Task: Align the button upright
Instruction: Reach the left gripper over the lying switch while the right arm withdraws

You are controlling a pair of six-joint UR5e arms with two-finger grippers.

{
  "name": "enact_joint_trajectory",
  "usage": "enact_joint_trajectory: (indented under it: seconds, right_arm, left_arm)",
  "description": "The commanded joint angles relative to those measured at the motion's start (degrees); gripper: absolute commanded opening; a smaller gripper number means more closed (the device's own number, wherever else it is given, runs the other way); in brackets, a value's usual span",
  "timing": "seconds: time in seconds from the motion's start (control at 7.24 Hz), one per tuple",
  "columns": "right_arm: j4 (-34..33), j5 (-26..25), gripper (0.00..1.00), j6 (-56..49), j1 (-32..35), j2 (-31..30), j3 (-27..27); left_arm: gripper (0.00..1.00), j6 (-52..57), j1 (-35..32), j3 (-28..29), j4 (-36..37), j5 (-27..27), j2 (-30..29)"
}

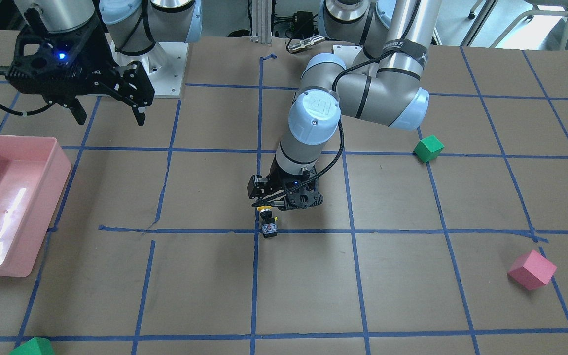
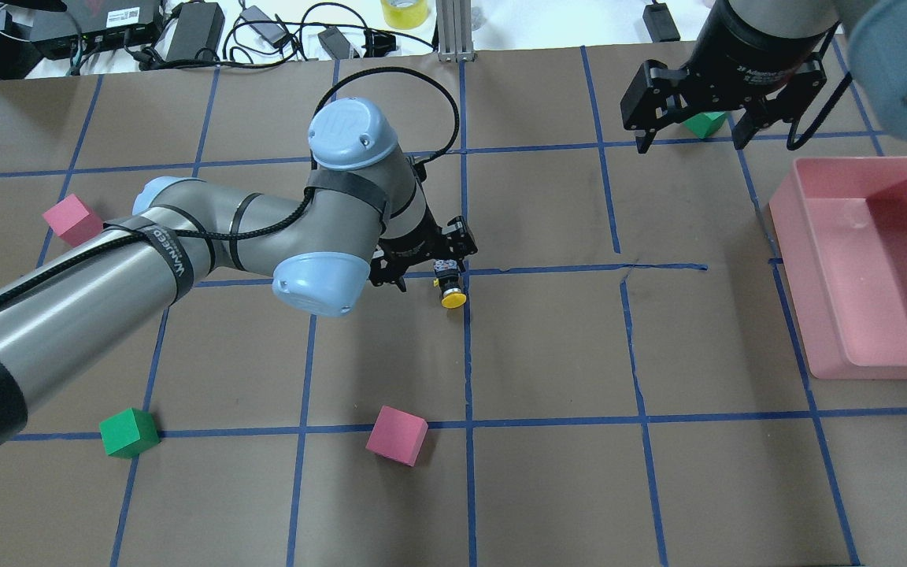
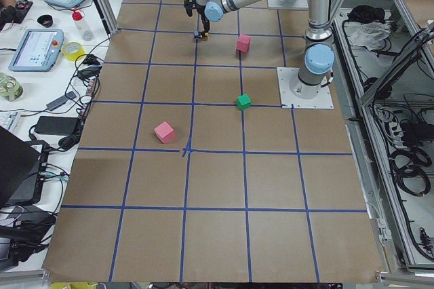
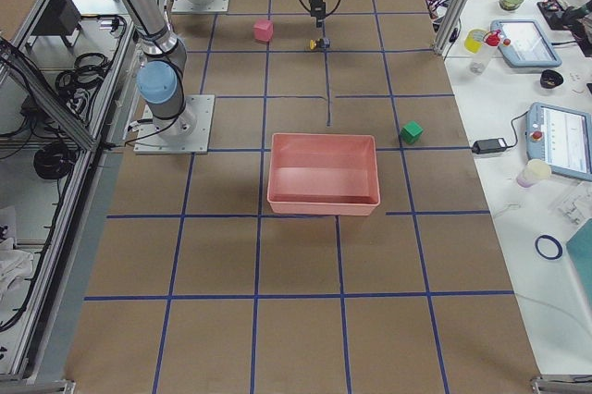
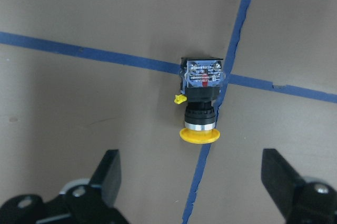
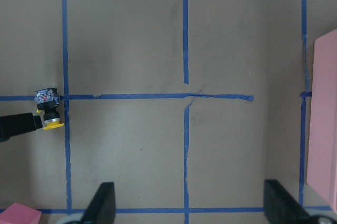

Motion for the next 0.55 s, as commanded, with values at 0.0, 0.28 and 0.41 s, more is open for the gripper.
enact_joint_trajectory:
  seconds: [0.0,0.28,0.41]
  right_arm:
    - [0.7,0.7,1.0,-1.5,-0.6,4.6,-6.6]
    - [1.3,0.8,1.0,-1.4,-0.3,4.5,-6.1]
    - [1.3,0.9,1.0,-1.4,-0.3,4.3,-5.8]
  left_arm:
    - [0.94,-3.5,-2.2,-0.2,1.8,0.2,-3.5]
    - [0.94,-6.5,-2.5,-0.2,3.5,0.2,-6.0]
    - [0.93,-7.0,-2.9,-0.2,4.0,0.1,-6.8]
